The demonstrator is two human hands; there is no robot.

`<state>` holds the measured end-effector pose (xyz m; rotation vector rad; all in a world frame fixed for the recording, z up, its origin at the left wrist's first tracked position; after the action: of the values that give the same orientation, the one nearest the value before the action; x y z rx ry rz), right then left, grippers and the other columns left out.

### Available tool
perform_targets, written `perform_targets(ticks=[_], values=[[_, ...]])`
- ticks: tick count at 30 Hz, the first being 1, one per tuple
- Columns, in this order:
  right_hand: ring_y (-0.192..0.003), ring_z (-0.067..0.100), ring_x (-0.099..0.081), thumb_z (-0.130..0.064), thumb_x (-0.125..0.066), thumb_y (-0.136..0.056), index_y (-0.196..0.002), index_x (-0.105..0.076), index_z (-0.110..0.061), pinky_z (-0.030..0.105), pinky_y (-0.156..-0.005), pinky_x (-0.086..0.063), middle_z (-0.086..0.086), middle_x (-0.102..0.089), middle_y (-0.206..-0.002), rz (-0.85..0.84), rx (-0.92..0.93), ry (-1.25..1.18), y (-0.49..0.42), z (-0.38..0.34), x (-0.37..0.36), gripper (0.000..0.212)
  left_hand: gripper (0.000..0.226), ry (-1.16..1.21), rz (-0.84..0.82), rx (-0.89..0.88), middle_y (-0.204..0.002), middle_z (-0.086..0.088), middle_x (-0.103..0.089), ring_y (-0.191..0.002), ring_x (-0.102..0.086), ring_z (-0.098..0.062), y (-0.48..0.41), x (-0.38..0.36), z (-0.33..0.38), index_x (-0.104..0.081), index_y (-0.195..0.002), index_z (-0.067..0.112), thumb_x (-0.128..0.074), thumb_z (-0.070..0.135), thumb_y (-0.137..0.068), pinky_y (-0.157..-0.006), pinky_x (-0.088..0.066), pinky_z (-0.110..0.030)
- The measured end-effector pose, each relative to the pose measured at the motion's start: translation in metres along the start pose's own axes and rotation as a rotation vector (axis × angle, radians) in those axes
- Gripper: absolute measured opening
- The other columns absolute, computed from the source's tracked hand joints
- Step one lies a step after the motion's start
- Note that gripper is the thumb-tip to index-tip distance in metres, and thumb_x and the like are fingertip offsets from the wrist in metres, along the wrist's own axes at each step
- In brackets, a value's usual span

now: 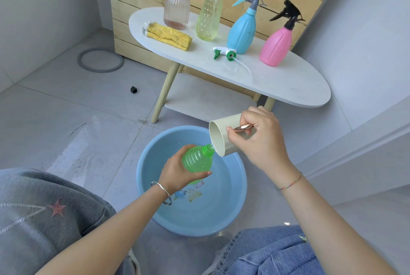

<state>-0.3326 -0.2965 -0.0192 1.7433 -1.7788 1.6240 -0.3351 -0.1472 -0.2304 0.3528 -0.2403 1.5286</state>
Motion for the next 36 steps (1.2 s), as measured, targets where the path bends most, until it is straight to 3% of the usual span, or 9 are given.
perform_targets(ticks=[10,14,16,19,23,25,27,33,36], values=[[-0.064,0.009,-0.022,-0.017,-0.071,-0.069,-0.061,-0.028,-0.022,0.029,-0.064,-0.025,-0.011,-0.029,-0.059,-0.037,0.129,0.089,0.001,-0.012,-0.009,0.043,0.074,0.001,0.005,-0.001,-0.106,0.026,-0.06,-0.104,-0.057,-0.004,0.001,0.0,0.001,-0.054,-0.119,0.038,-0.088,0.054,-0.055,-0.089,-0.047,-0.024],[-0.063,0.01,-0.025,-0.018,-0.07,-0.07,-0.059,-0.03,-0.022,0.029,-0.065,-0.027,-0.009,-0.031,-0.057,-0.015,0.092,0.055,0.001,-0.01,-0.009,0.042,0.078,0.023,0.004,0.013,-0.108,0.024,-0.062,-0.105,-0.058,-0.004,0.001,0.0,-0.002,-0.053,-0.12,0.039,-0.085,0.06,-0.052,-0.089,-0.048,-0.026],[-0.06,0.012,-0.029,-0.017,-0.071,-0.072,-0.057,-0.031,-0.02,0.027,-0.062,-0.028,-0.005,-0.033,-0.055,0.027,-0.009,-0.022,0.0,0.001,-0.004,0.042,0.079,0.049,0.011,0.027,-0.109,0.024,-0.061,-0.105,-0.057,-0.004,0.001,0.001,-0.004,-0.053,-0.12,0.039,-0.085,0.06,-0.051,-0.088,-0.046,-0.024],[-0.049,0.007,-0.032,-0.015,-0.074,-0.077,-0.055,-0.033,-0.015,0.023,-0.052,-0.026,-0.001,-0.033,-0.052,0.1,-0.339,-0.268,0.001,0.039,-0.003,0.046,0.083,0.103,0.034,0.048,-0.112,0.02,-0.062,-0.108,-0.057,-0.004,0.0,0.003,-0.007,-0.054,-0.122,0.035,-0.086,0.06,-0.05,-0.09,-0.044,-0.022],[-0.061,0.015,-0.033,-0.025,-0.074,-0.076,-0.056,-0.036,-0.006,0.027,-0.061,-0.028,0.006,-0.036,-0.06,0.136,-0.711,-0.433,0.018,0.109,-0.024,0.047,0.071,0.177,0.077,0.067,-0.109,0.019,-0.064,-0.105,-0.059,-0.001,-0.001,0.009,-0.007,-0.055,-0.117,0.036,-0.091,0.044,-0.056,-0.092,-0.046,-0.021],[-0.062,0.015,-0.035,-0.033,-0.073,-0.073,-0.057,-0.04,-0.003,0.029,-0.063,-0.03,0.007,-0.04,-0.061,0.065,-0.822,-0.387,0.031,0.134,-0.044,0.047,0.063,0.205,0.089,0.063,-0.105,0.021,-0.063,-0.101,-0.058,0.009,-0.001,0.013,-0.003,-0.053,-0.11,0.043,-0.091,0.037,-0.06,-0.086,-0.043,-0.013],[-0.061,0.015,-0.036,-0.032,-0.072,-0.074,-0.053,-0.038,-0.013,0.028,-0.061,-0.029,0.006,-0.042,-0.059,-0.048,-0.892,-0.315,0.049,0.149,-0.071,0.045,0.061,0.222,0.102,0.054,-0.105,0.022,-0.063,-0.099,-0.056,0.014,-0.001,0.015,-0.001,-0.051,-0.105,0.048,-0.091,0.035,-0.06,-0.083,-0.042,-0.007],[-0.056,0.019,-0.035,-0.022,-0.064,-0.075,-0.049,-0.033,-0.019,0.027,-0.051,-0.025,0.003,-0.04,-0.055,-0.383,-1.021,-0.201,0.111,0.159,-0.143,0.04,0.06,0.23,0.133,0.042,-0.104,0.017,-0.068,-0.101,-0.063,0.0,-0.003,0.022,-0.009,-0.056,-0.107,0.042,-0.092,0.036,-0.058,-0.088,-0.048,-0.02],[-0.056,0.019,-0.032,-0.025,-0.064,-0.079,-0.052,-0.031,-0.018,0.029,-0.051,-0.024,0.003,-0.034,-0.056,-0.441,-1.049,-0.159,0.134,0.161,-0.163,0.044,0.06,0.225,0.148,0.058,-0.102,0.017,-0.068,-0.094,-0.062,0.006,-0.003,0.025,-0.013,-0.057,-0.107,0.039,-0.092,0.031,-0.059,-0.081,-0.047,-0.01]])
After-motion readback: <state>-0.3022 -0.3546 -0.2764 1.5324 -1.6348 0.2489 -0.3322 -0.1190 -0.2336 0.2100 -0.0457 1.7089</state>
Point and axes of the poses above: each hand's wrist, its own y-axis away from the middle knuckle, its own x-axis out of the back of the hand, z = x × y, the point moved 6 cm from there along -y, towards the middle knuckle
